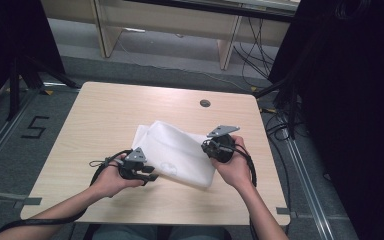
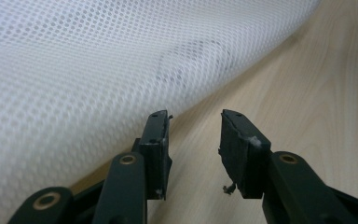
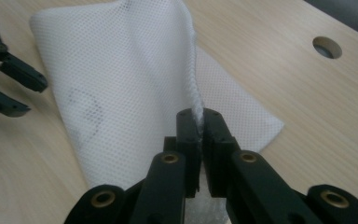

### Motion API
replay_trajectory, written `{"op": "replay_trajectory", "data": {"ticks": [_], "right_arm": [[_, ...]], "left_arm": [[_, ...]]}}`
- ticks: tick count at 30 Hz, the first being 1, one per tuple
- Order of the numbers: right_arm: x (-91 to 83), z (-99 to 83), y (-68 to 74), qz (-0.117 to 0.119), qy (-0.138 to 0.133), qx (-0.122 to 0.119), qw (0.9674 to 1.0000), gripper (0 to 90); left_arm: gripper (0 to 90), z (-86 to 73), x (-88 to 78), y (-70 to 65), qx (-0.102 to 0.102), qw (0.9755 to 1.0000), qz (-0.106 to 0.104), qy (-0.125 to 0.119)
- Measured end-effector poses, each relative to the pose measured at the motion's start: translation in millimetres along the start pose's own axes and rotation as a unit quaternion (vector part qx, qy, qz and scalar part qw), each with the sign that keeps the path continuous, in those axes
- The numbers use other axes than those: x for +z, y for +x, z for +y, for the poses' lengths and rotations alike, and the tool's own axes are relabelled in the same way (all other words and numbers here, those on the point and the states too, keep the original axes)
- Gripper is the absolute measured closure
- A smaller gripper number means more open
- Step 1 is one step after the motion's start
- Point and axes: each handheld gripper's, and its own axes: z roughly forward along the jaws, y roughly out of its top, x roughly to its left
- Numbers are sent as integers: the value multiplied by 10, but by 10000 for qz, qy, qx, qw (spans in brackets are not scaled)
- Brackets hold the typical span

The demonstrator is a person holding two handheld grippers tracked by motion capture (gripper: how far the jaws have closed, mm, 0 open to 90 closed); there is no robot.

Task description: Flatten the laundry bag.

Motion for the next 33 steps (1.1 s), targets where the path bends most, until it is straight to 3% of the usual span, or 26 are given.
{"op": "replay_trajectory", "data": {"ticks": [1,2,4,7,8,12,13,14,15,16,17,19,20,21,22,25,26,31,32,33], "right_arm": [[-3,0,0,10,-107,-154,9998,872],[-44,6,31,89,-25,-61,9999,871],[-69,-4,55,89,-98,-185,9997,871],[-97,-28,109,256,-171,-220,9993,872],[-103,-37,130,279,-166,-221,9992,872],[-159,-73,201,519,-155,-349,9979,874],[-145,-91,232,531,-288,-318,9977,874],[-182,-91,240,634,-162,-389,9971,874],[-174,-107,264,586,-343,-433,9967,875],[-189,-110,275,623,-312,-476,9964,875],[-205,-120,293,711,-303,-534,9956,876],[-214,-144,328,820,-351,-644,9939,877],[-220,-153,340,895,-311,-685,9931,877],[-225,-170,364,945,-313,-758,9921,877],[-231,-181,386,984,-271,-748,9920,877],[-254,-212,441,1191,-252,-869,9887,877],[-257,-217,459,1239,-255,-890,9880,877],[-244,-226,498,1280,-301,-1051,9857,878],[-252,-217,497,1353,-255,-1121,9841,879],[-244,-220,516,1340,-309,-1137,9839,879]], "left_arm": [[626,14,12,5,57,10000,6,13],[628,24,29,8,66,10000,19,35],[633,32,74,2,-15,10000,1,54],[642,48,114,17,147,9998,61,134],[644,46,131,5,13,9999,40,125],[645,61,152,43,185,9995,106,251],[645,61,157,47,188,9994,86,283],[644,59,165,46,161,9995,94,272],[644,57,170,45,139,9995,106,256],[643,55,169,47,153,9995,111,268],[643,46,179,34,-3,9997,99,201],[642,47,168,43,52,9997,132,193],[642,53,144,70,214,9992,116,328],[641,46,150,59,60,9995,112,279],[641,47,147,71,119,9995,159,254],[639,28,157,71,-16,9996,116,241],[639,30,153,80,105,9994,127,294],[636,28,148,39,38,9997,86,219],[637,29,121,51,119,9996,76,256],[640,26,92,38,27,9998,58,196]]}}
